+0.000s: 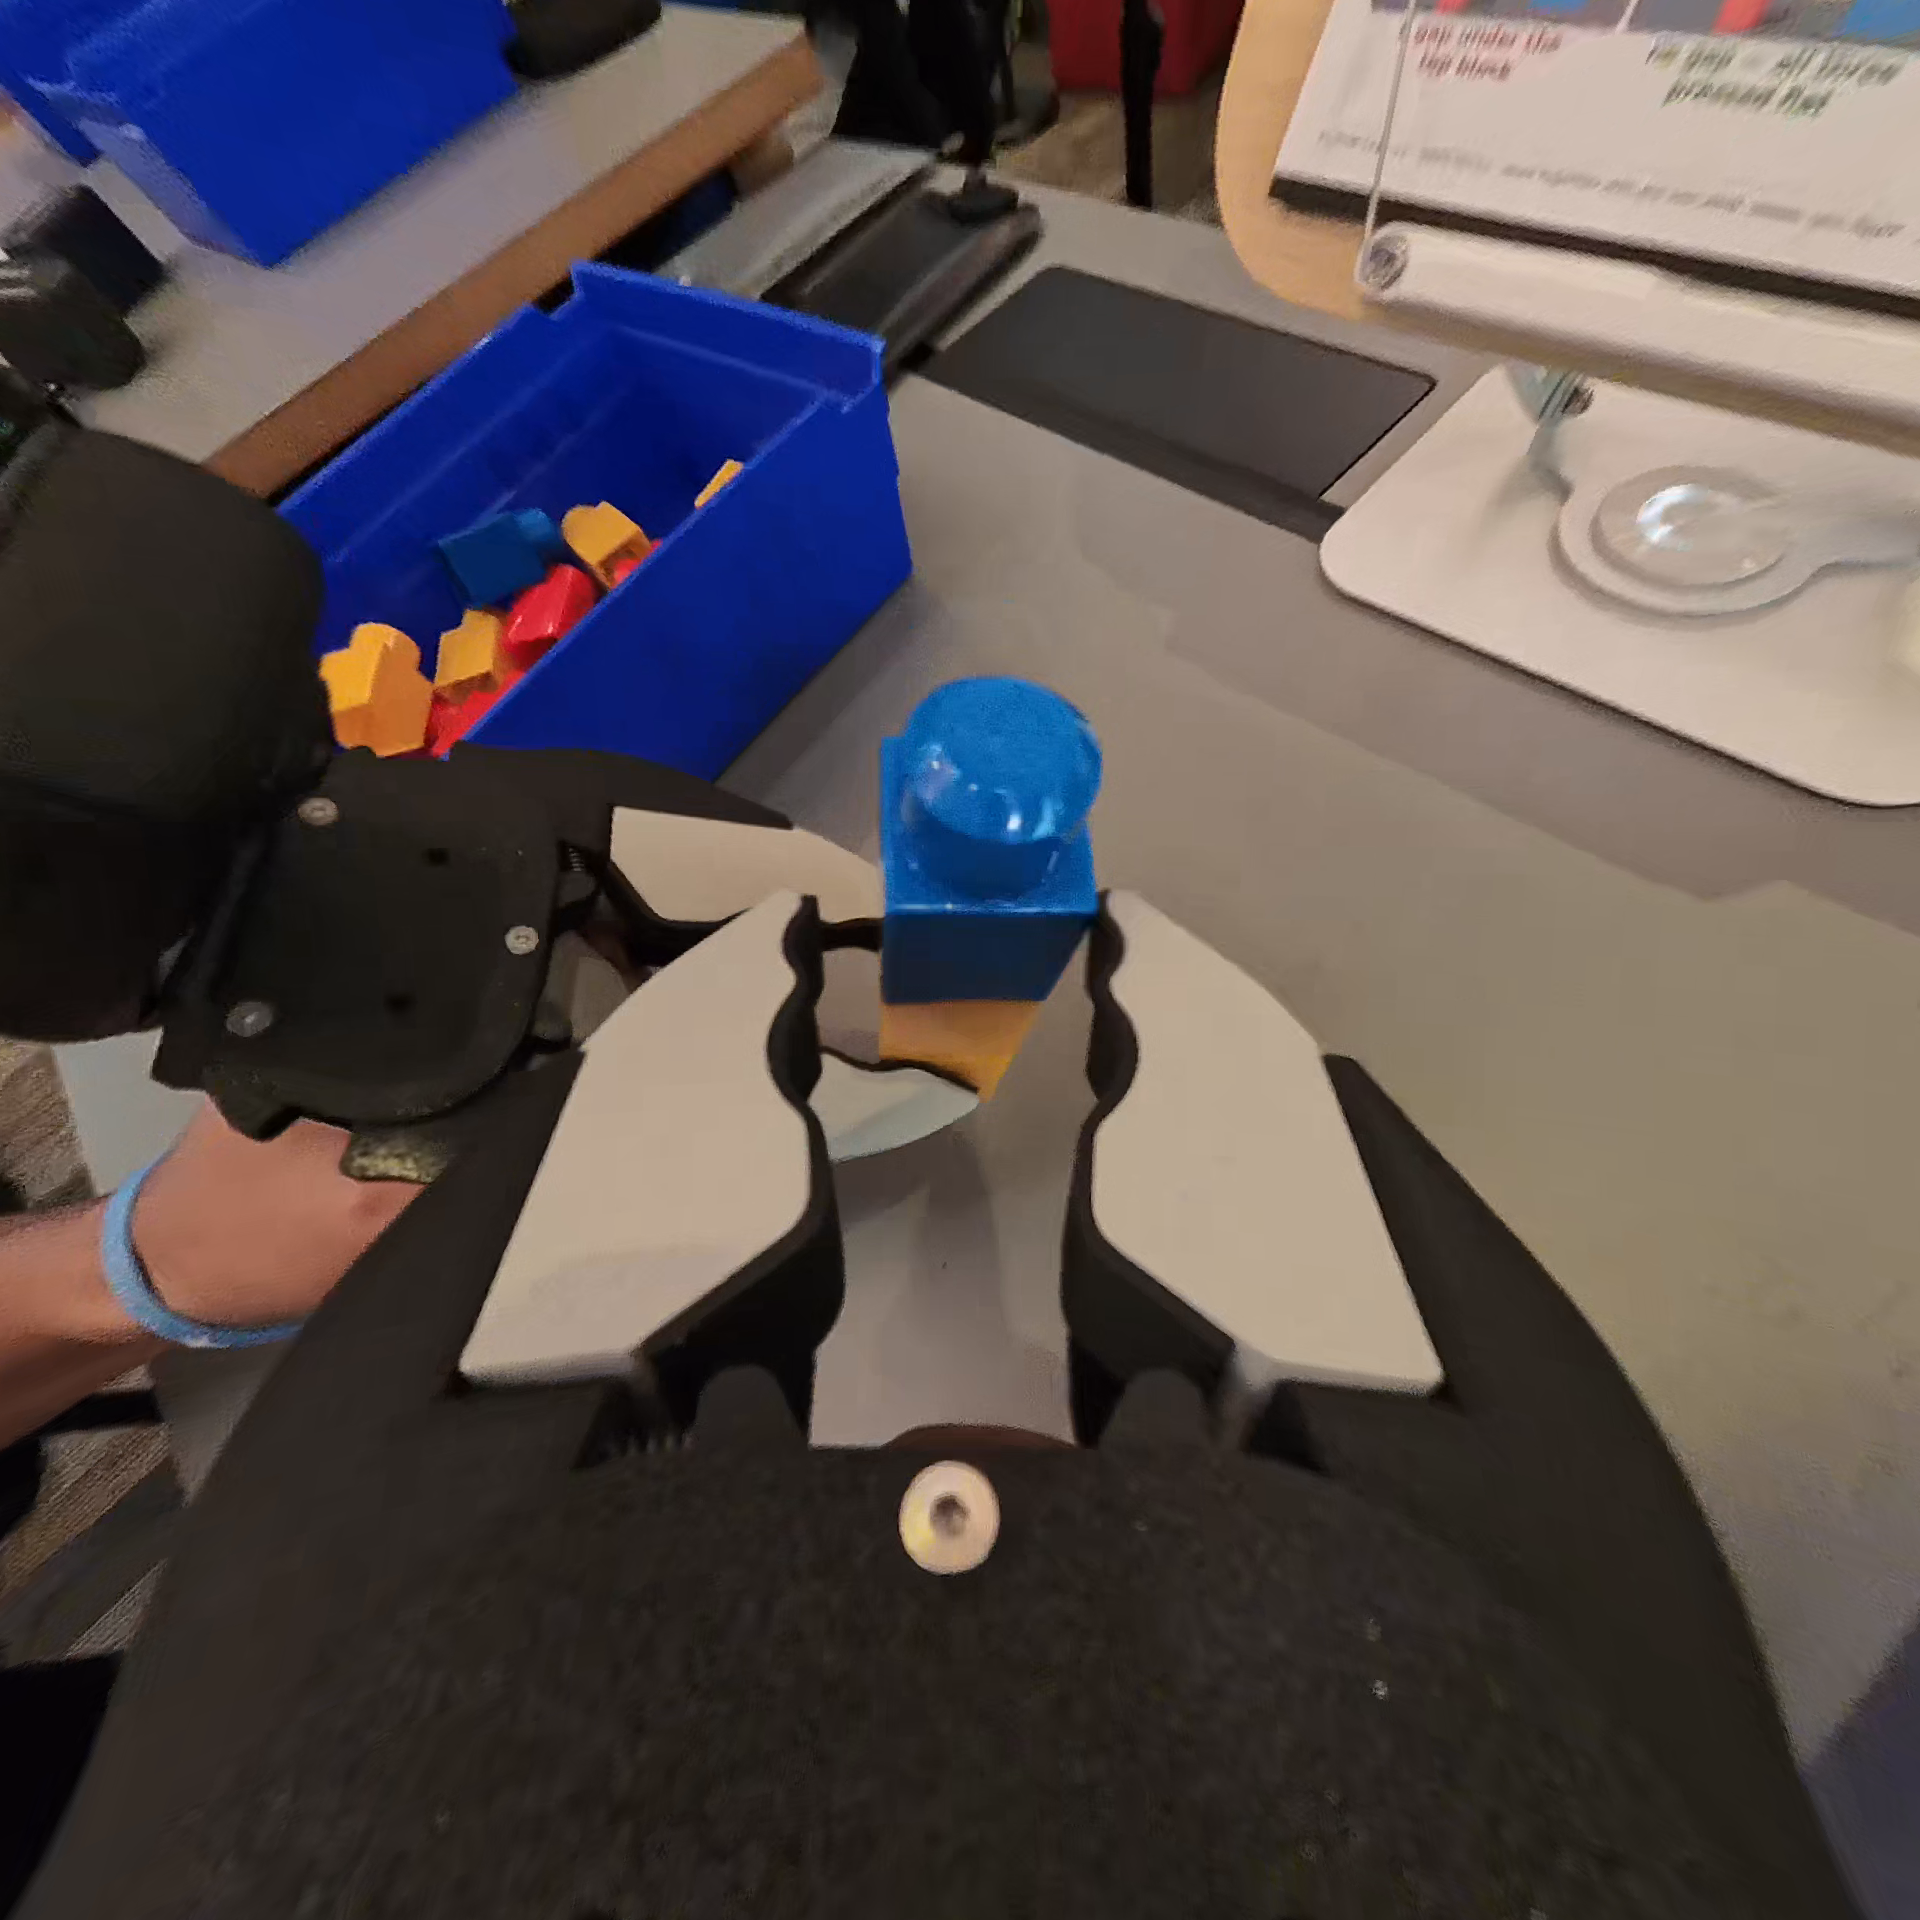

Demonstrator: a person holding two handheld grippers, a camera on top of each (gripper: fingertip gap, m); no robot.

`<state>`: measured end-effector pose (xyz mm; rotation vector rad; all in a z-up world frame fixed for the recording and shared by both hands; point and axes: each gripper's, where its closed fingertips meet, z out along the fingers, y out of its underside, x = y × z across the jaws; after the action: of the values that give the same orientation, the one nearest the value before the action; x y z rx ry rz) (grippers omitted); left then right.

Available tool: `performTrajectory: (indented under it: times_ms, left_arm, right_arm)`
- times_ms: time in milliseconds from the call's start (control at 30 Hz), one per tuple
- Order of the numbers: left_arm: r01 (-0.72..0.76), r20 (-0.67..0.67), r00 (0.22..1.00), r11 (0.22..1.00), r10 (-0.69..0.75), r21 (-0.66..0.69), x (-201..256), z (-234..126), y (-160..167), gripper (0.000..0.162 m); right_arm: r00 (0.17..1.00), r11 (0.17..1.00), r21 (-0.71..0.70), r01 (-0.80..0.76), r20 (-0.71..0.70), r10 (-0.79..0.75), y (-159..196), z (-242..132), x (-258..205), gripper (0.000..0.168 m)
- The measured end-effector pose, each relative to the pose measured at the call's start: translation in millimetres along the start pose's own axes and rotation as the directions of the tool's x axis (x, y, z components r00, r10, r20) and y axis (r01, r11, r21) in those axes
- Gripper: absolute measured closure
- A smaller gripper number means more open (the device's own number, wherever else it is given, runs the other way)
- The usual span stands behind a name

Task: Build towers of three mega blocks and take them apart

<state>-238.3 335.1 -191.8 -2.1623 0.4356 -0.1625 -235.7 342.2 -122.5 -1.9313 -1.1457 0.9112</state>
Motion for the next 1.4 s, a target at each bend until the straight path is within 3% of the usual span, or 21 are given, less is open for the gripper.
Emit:
performTrajectory:
  times_ms: [33, 200, 333, 400, 533, 633, 733, 800, 1000, 1133, 1400]
  left_arm:
    - [-0.009, 0.011, 1.0, 1.0, 0.009, -0.003, 1, 0, 0, 0.126]
    - [-0.076, 0.028, 0.997, 0.997, 0.075, 0.002, 5, -3, -1, 0.126]
    - [-0.083, 0.001, 0.997, 0.995, 0.083, 0.046, 18, -8, -7, 0.125]
    - [-0.026, -0.028, 0.999, 0.997, 0.028, 0.074, 26, -15, -12, 0.106]
    - [0.059, -0.099, 0.994, 0.991, -0.048, 0.117, 49, -36, -6, 0.094]
    - [0.064, -0.106, 0.993, 0.988, -0.049, 0.144, 63, -51, 10, 0.094]
    - [0.059, -0.089, 0.995, 0.99, -0.047, 0.131, 69, -59, 31, 0.095]
    - [0.078, -0.108, 0.992, 0.99, -0.065, 0.12, 73, -63, 35, 0.096]
    - [0.119, -0.144, 0.984, 0.985, -0.101, 0.126, 69, -67, 35, 0.102]
    - [0.133, -0.158, 0.981, 0.984, -0.113, 0.121, 67, -66, 37, 0.103]
    - [0.145, -0.195, 0.973, 0.985, -0.124, 0.097, 71, -63, 43, 0.104]
  right_arm:
    - [1.0, 1.0, -0.021, -0.007, 0.007, 0.007, 2, 1, -1, 0.131]
    - [1.0, 0.998, -0.055, 0.005, 0.019, -0.004, 7, -7, -2, 0.132]
    - [1.0, 1.0, 0.015, 0.0, 0.025, 0.0, 7, -24, -2, 0.132]
    - [1.0, 0.997, 0.071, 0.011, 0.001, -0.011, 4, -39, 2, 0.132]
    - [0.996, 0.968, 0.247, 0.039, -0.084, -0.019, -17, -103, 22, 0.132]
    - [0.965, 0.92, 0.378, 0.104, -0.263, -0.001, -33, -177, 65, 0.132]
    - [0.874, 0.885, 0.434, 0.17, -0.481, 0.068, -29, -246, 128, 0.132]
    - [0.794, 0.889, 0.418, 0.185, -0.597, 0.115, -13, -273, 174, 0.132]
    - [0.638, 0.927, 0.361, 0.103, -0.739, 0.217, 38, -268, 280, 0.132]
    - [0.578, 0.954, 0.299, 0.009, -0.781, 0.239, 68, -246, 324, 0.132]
    - [0.6, 0.963, 0.22, -0.153, -0.754, 0.268, 97, -212, 353, 0.133]
